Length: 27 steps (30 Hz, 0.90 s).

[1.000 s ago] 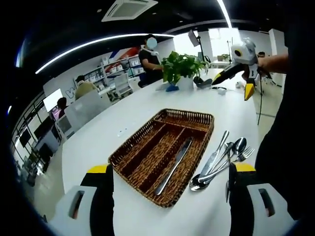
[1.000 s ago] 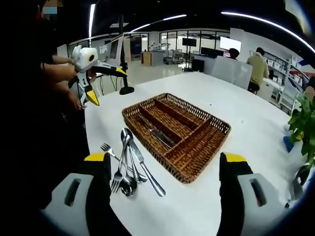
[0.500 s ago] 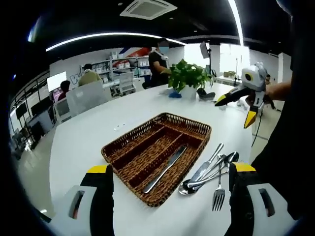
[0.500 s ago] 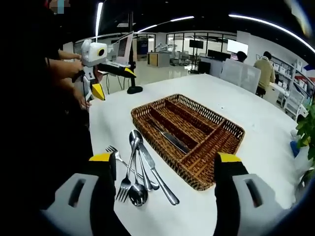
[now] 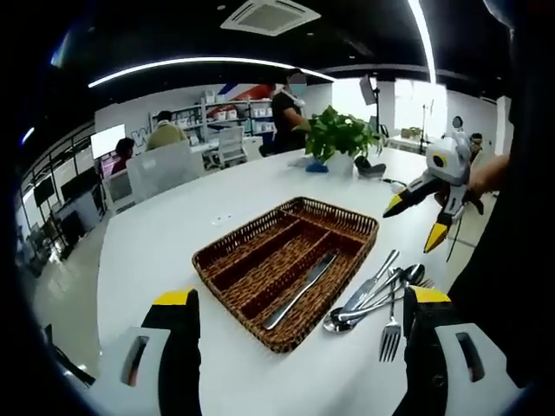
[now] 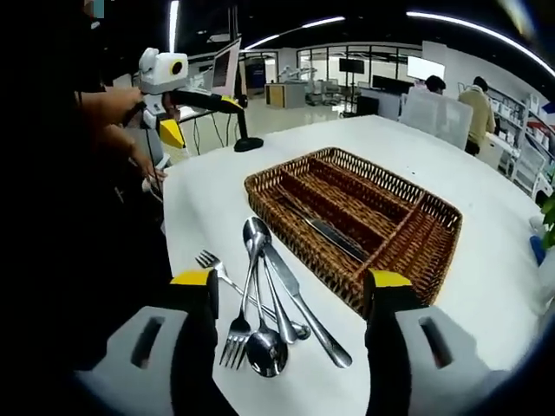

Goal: Arrange the knives, forks, and spoons in their matching storage slots by inserting each utensil handle-first until every utensil is classified and aligned in the correct compartment

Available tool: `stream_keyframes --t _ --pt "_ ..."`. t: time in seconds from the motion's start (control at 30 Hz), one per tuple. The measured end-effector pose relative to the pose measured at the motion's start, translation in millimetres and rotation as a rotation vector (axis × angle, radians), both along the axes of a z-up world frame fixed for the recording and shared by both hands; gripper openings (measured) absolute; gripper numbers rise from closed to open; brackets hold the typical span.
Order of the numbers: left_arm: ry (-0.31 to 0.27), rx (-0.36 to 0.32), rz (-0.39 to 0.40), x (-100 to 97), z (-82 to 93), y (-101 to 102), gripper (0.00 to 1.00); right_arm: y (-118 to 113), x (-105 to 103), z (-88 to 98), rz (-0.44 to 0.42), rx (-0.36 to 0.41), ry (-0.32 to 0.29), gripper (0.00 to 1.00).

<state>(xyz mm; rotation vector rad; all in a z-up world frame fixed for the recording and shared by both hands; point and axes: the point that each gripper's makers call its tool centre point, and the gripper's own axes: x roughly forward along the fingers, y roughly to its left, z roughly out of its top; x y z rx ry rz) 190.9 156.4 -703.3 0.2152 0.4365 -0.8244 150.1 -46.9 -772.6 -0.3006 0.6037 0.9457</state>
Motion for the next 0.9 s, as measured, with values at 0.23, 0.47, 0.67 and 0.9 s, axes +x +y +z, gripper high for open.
stream_keyframes --t 0.23,0.47,0.67,0.9 --pt "-0.007 -0.005 0.014 -1.1 -0.7 2 0.99 4 -10 -21.3 0.014 -0.004 0.036 0.53" --pt "0.0 -0.024 0.022 -3.2 -2.6 1 0.99 24 -29 -48.1 0.071 -0.013 0.094 0.36" --pt "-0.012 -0.023 0.026 -2.6 -0.5 3 0.99 28 -38 -65.6 0.099 -0.034 0.144 0.29" --pt "-0.006 -0.023 0.051 -3.7 0.4 9 0.99 36 -45 -70.8 0.118 -0.038 0.161 0.22"
